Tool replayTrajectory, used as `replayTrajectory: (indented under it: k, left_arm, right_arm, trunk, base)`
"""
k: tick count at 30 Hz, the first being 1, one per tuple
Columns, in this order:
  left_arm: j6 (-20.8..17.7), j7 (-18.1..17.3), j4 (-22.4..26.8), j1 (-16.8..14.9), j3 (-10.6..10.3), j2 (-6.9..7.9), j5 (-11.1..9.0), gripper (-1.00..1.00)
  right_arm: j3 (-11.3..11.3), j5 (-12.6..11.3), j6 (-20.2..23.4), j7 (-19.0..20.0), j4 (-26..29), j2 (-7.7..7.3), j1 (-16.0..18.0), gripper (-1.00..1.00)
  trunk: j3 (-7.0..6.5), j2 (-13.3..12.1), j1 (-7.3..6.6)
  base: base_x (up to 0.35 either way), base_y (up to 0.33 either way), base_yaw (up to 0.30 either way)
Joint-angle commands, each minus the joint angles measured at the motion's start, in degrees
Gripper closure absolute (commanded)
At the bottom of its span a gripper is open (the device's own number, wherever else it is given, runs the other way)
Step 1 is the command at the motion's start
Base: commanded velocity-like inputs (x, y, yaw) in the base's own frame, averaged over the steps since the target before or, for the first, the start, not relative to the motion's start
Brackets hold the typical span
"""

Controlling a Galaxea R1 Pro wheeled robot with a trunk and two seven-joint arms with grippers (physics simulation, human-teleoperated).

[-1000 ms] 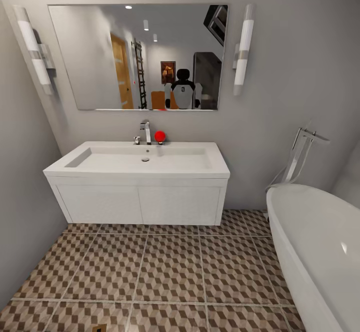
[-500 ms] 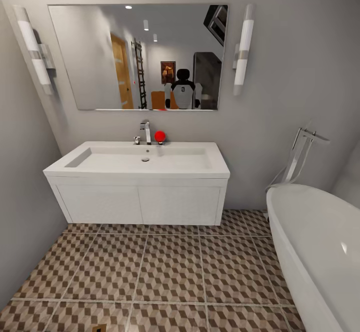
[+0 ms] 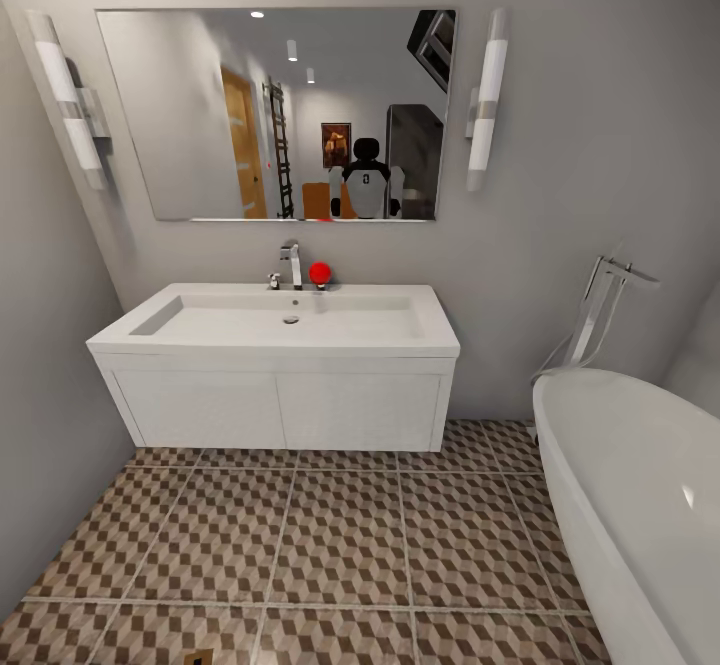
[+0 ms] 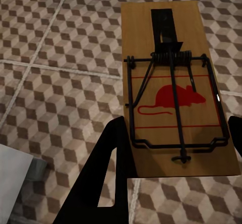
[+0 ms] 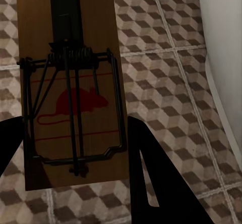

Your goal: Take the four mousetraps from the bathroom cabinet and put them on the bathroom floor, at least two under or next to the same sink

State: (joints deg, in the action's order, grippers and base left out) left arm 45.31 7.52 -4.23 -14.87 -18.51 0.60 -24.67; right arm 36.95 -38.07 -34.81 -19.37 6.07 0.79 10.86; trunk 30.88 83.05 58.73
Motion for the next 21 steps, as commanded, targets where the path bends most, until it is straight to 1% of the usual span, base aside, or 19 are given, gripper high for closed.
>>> replayTrajectory:
  k: [1, 16, 21]
  left_arm:
    - [0.2, 0.5, -0.2, -0.1, -0.5, -0.04, 0.1, 1.00]
    - [0.2, 0.5, -0.2, -0.1, -0.5, 0.01, 0.1, 1.00]
    - [0.2, 0.5, -0.2, -0.1, -0.5, 0.01, 0.1, 1.00]
  right_arm:
    - [0.5, -0.3, -0.1, -0.2, 0.0, 0.00, 0.0, 1.00]
    - [0.5, -0.3, -0.1, -0.1, 0.0, -0.33, 0.0, 1.00]
    - [0.5, -0.3, -0.1, -0.1, 0.0, 0.02, 0.0, 1.00]
  trunk:
    - [0.06, 0.0, 0.00]
    - [0.06, 0.0, 0.00]
    - [0.06, 0.0, 0.00]
  base:
    - [0.000, 0.000, 0.000]
    - [0.000, 0.000, 0.000]
    - [0.000, 0.000, 0.000]
